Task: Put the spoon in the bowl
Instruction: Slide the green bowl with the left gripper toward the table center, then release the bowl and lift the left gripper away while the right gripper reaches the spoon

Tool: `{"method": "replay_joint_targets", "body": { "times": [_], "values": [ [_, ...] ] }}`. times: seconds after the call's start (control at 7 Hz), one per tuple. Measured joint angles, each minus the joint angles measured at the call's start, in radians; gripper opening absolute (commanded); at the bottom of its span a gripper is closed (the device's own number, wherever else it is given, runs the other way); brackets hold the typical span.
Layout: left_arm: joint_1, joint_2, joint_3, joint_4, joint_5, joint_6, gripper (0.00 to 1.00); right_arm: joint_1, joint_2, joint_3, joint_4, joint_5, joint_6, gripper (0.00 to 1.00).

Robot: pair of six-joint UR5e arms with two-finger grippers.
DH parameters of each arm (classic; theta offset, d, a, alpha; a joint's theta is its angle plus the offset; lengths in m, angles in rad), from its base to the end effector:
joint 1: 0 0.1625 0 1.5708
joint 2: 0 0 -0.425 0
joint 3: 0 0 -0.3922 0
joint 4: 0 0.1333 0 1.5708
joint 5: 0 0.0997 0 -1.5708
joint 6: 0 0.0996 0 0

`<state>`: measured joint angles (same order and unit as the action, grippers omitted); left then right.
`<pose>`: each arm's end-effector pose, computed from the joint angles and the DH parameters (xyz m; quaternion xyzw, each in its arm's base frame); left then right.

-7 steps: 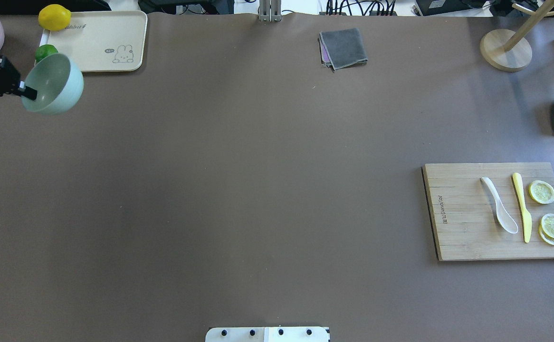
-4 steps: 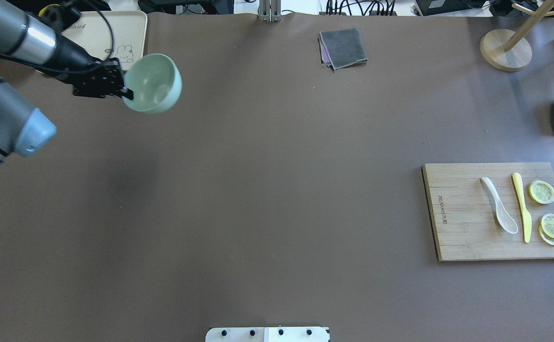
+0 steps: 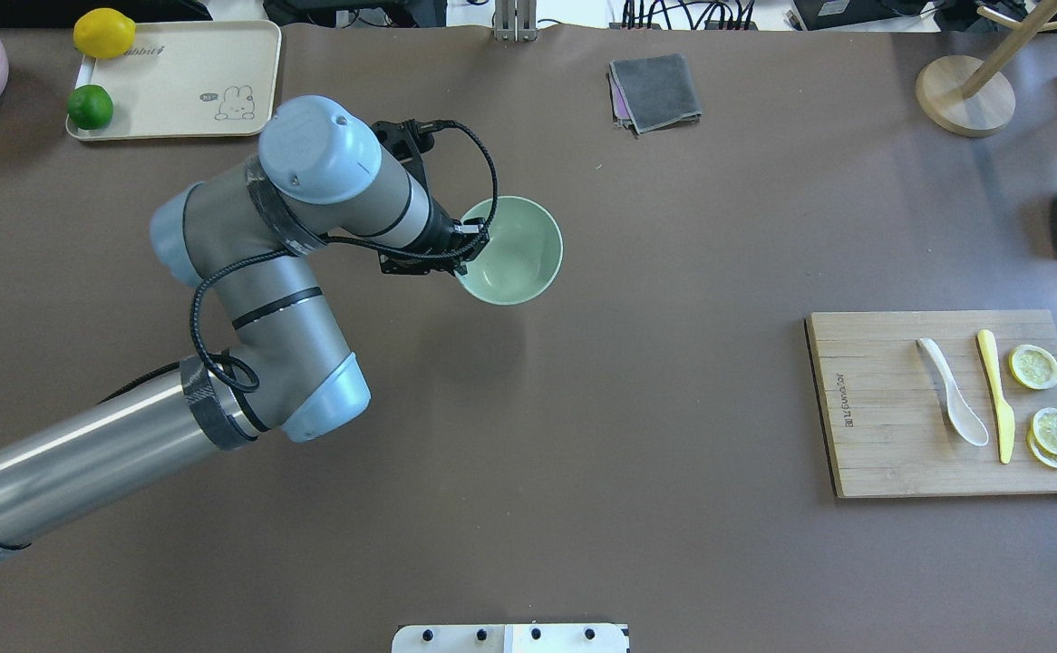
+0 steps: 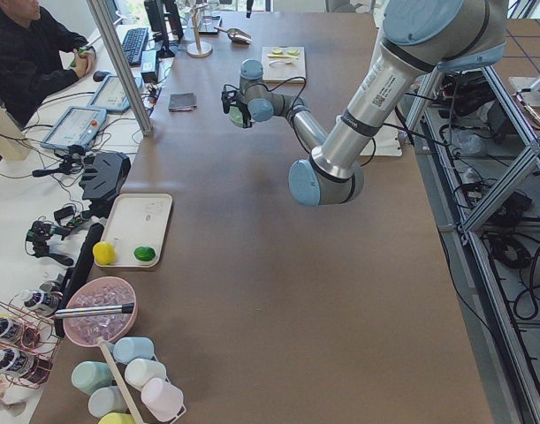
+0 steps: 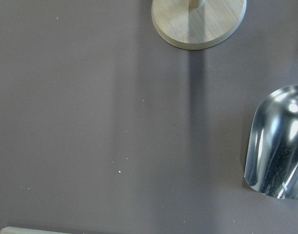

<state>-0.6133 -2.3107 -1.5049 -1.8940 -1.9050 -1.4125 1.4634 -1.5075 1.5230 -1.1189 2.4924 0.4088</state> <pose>0.5359 -0.5002 0.1989 0.0421 0.4918 -0.1178 0.8616 -0.0037 -0.5379 0.5894 0.0901 -0.4712 0.0290 0.8769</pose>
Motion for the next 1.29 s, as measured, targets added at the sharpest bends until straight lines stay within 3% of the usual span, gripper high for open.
{"method": "replay_joint_targets", "body": {
  "times": [0.29,0.43,0.57,1.0,1.29],
  "values": [
    [0.037,0.002,0.015,0.019,0.050,0.017,0.00,-0.004,0.000,-0.007,0.041,-0.001,0.000,1.00],
    [0.044,0.009,0.012,0.039,0.072,0.035,0.37,-0.010,0.003,-0.008,0.048,-0.001,0.003,1.00],
    [0.051,0.014,0.005,0.071,0.098,0.062,0.97,-0.021,0.008,-0.008,0.049,0.000,0.013,1.00],
    [0.044,0.031,-0.057,0.105,0.112,0.113,0.98,-0.048,0.026,0.002,0.057,0.006,0.096,1.00],
    [-0.075,0.072,-0.137,0.142,0.012,0.255,0.98,-0.145,0.040,0.083,0.061,-0.053,0.311,1.00]
  ]
}}
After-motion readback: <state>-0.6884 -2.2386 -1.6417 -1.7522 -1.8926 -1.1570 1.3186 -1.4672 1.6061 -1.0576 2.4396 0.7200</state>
